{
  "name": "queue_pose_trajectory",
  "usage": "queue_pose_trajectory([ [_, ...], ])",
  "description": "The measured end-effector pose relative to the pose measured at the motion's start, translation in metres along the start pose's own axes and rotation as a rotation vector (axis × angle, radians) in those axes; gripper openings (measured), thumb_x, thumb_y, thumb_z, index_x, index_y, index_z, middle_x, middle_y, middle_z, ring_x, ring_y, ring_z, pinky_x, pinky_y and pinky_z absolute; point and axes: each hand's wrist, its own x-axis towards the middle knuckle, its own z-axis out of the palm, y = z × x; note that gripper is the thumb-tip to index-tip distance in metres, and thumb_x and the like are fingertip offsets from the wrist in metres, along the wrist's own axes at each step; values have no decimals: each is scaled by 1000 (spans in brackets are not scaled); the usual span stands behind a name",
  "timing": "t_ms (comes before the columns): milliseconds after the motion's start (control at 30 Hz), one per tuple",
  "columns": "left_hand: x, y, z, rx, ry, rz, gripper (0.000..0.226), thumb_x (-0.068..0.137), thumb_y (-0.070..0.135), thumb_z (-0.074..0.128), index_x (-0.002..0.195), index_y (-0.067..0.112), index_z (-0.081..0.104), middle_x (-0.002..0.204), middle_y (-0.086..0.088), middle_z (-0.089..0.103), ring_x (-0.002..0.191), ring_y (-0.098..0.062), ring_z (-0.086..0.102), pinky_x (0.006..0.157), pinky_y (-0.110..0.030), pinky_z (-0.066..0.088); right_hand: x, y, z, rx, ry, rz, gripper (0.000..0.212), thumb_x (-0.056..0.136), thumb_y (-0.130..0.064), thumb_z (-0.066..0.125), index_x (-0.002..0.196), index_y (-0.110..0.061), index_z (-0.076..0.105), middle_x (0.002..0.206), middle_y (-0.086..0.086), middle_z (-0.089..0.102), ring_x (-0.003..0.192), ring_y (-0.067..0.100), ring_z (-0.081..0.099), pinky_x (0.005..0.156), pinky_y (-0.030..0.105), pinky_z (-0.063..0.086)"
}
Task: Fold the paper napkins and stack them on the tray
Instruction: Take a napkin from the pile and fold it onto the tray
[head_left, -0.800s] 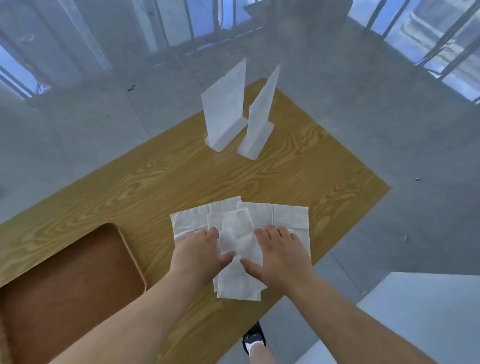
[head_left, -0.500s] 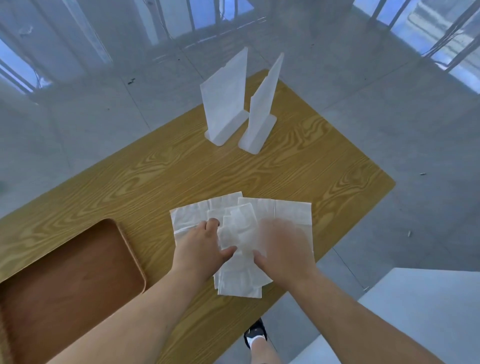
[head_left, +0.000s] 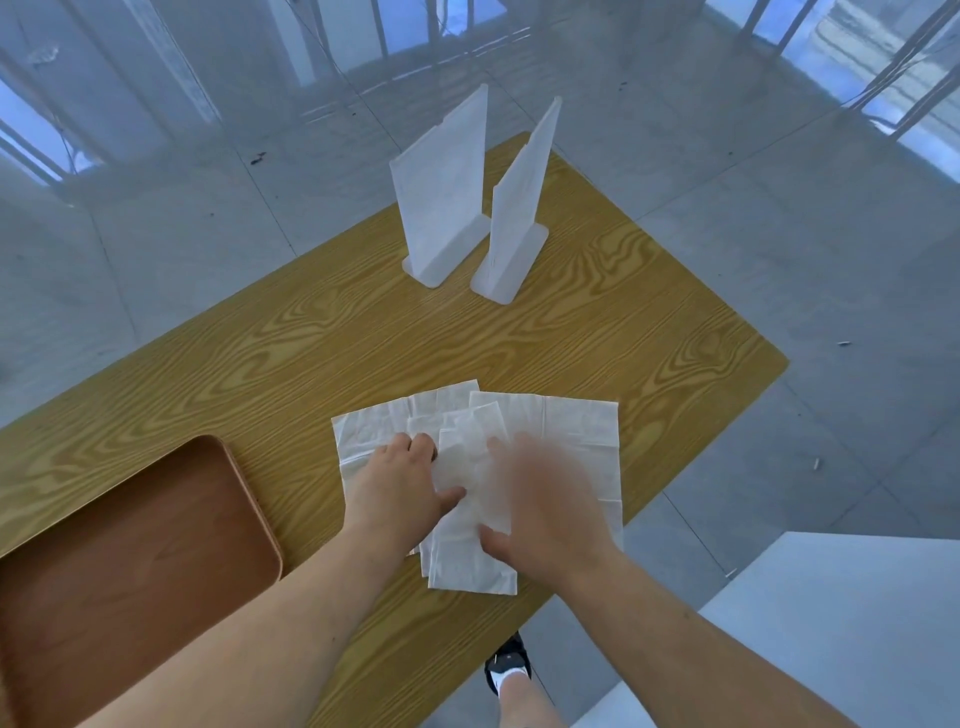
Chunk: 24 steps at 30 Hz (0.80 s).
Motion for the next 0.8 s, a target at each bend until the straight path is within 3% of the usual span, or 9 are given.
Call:
queue_pose_trajectory([
  [133, 6, 5, -2, -114, -85, -22, 33, 89, 56, 72, 93, 28, 56, 91, 12, 55, 88, -14, 56, 63, -25, 35, 1, 4, 1, 4, -50, 44, 90, 93, -45, 49, 166, -24, 1, 172, 14, 15, 150, 40, 28, 119, 51, 31],
  [233, 6, 11, -1, -239, -138, -43, 26, 88, 50, 74, 84, 30, 59, 88, 14, 58, 81, -7, 56, 61, -24, 37, 1, 9, -2, 18, -43, 112, 85, 92, -33, 47, 166, -18, 7, 168, 13, 25, 144, 36, 36, 113, 48, 36],
  [333, 4, 17, -1, -314, -161, -75, 21, 90, 49, 73, 91, 32, 61, 89, 17, 59, 78, -3, 56, 58, -22, 38, 0, 19, -3, 2, 28, 195, 78, 91, -29, 49, 162, -11, 21, 150, 12, 46, 124, 33, 51, 100, 44, 45],
  [433, 3, 21, -2, -376, -176, -118, 21, 92, 47, 70, 82, 30, 63, 81, 12, 64, 72, -7, 59, 56, -24, 39, -2, 31, -6, -28, 77, 309, 69, 90, -19, 50, 156, -9, 31, 133, 12, 54, 111, 31, 53, 92, 41, 47],
  [533, 2, 23, -6, -488, -186, -164, 21, 93, 47, 67, 81, 30, 65, 75, 9, 66, 68, -11, 60, 57, -27, 43, -3, 35, -9, 30, 187, 255, 54, 84, -9, 56, 137, -7, 52, 111, 11, 60, 93, 30, 57, 80, 42, 51],
  [633, 3, 29, -10, -649, -204, -223, 25, 93, 46, 69, 82, 24, 70, 75, 3, 72, 72, -19, 69, 67, -41, 62, -3, 25, -13, 286, 117, 143, 28, 95, -33, 53, 119, -19, 58, 105, 0, 65, 95, 23, 63, 77, 38, 54],
  [733, 4, 39, -14, -816, -242, -309, 25, 95, 42, 71, 87, 19, 76, 85, -6, 81, 83, -26, 79, 82, -47, 67, -5, 10, -11, 434, -8, 143, 63, 92, -67, 49, 137, -23, 57, 127, -5, 63, 120, 18, 59, 96, 33, 53],
  [800, 7, 46, -16, -933, -291, -378, 26, 96, 40, 70, 89, 16, 76, 88, -10, 83, 85, -28, 81, 85, -46, 67, -9, 0, -9, 499, -48, 174, 98, 80, -82, 52, 156, -22, 39, 150, -5, 52, 140, 18, 46, 113, 34, 43],
])
